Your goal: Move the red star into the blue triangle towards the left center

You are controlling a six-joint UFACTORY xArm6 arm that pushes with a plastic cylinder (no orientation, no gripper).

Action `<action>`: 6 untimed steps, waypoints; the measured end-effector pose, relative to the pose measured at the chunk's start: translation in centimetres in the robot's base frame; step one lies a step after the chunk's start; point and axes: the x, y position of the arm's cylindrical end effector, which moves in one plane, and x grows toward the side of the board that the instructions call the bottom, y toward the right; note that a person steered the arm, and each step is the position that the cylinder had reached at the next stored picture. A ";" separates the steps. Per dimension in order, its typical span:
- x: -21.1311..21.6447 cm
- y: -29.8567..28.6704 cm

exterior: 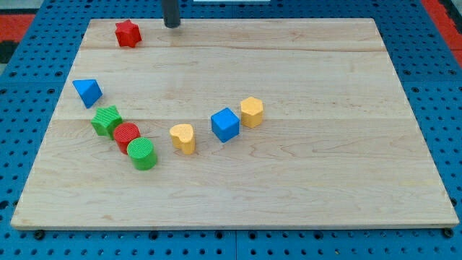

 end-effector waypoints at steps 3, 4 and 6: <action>0.0 -8.3; 0.0 -10.4; 2.1 -8.0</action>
